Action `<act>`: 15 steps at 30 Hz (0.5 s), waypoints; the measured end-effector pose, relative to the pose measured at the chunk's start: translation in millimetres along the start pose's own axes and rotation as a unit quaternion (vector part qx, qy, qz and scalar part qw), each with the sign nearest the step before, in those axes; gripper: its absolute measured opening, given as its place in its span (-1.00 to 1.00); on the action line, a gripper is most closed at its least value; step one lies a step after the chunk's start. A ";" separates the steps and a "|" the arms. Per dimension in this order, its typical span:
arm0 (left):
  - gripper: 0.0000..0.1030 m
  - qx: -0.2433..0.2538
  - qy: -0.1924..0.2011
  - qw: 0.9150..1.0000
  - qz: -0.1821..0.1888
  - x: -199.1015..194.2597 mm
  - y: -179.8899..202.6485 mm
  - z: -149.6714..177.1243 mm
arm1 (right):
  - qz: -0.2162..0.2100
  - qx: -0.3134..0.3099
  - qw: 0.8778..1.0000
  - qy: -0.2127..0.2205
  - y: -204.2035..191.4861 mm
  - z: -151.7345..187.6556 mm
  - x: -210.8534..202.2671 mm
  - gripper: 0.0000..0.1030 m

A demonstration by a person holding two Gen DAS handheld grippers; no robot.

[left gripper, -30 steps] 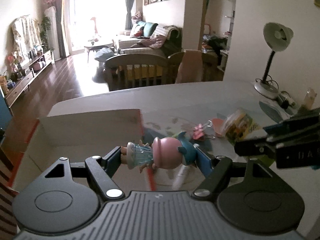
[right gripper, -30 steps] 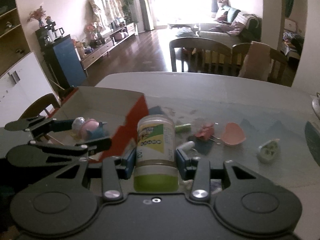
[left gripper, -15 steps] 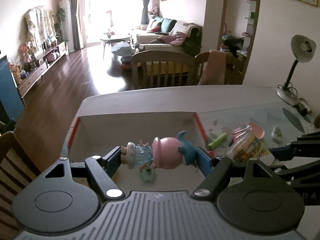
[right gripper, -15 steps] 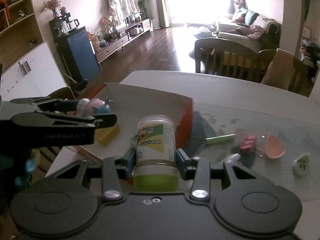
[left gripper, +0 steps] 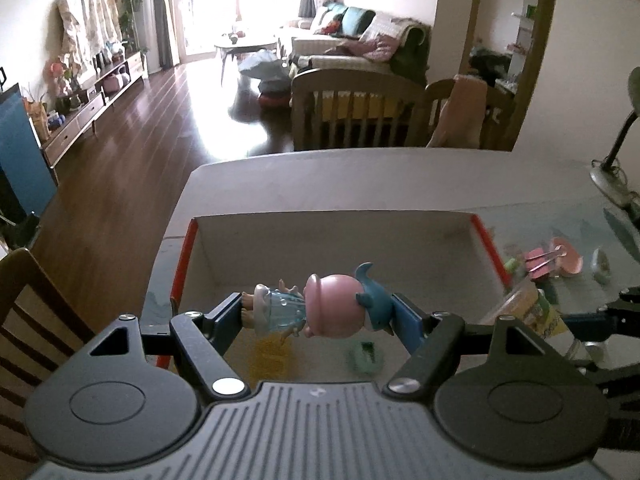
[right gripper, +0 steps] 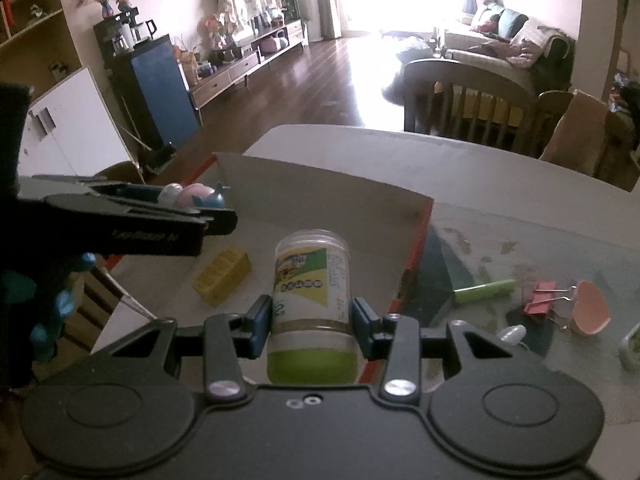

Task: Organize rigid objects
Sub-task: 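Carry the pig figurine and green-capped jar over the cardboard box with both grippers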

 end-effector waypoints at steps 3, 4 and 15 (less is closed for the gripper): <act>0.52 0.009 -0.011 1.000 0.004 15.7 0.0 -1.8 | 0.010 -0.006 1.000 -0.016 -4.0 1.5 18.0 -0.18; 0.52 0.014 -0.013 1.000 0.005 20.0 0.8 -2.3 | 0.013 -0.008 1.000 -0.020 -5.2 2.3 23.5 -0.18; 0.52 0.013 -0.066 0.998 0.007 75.5 0.4 -5.3 | 0.032 -0.030 0.997 -0.059 -15.2 8.4 68.2 -0.18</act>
Point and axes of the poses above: each gripper's, at about its wrist camera, not at the fingertips, and x roughly the way its jaws point, y to its right, z to its underside, the point moved 5 cm from there along x, roughly the way its jaws point, and after that the axes turned 4 degrees about z, right-handed, at the moved point
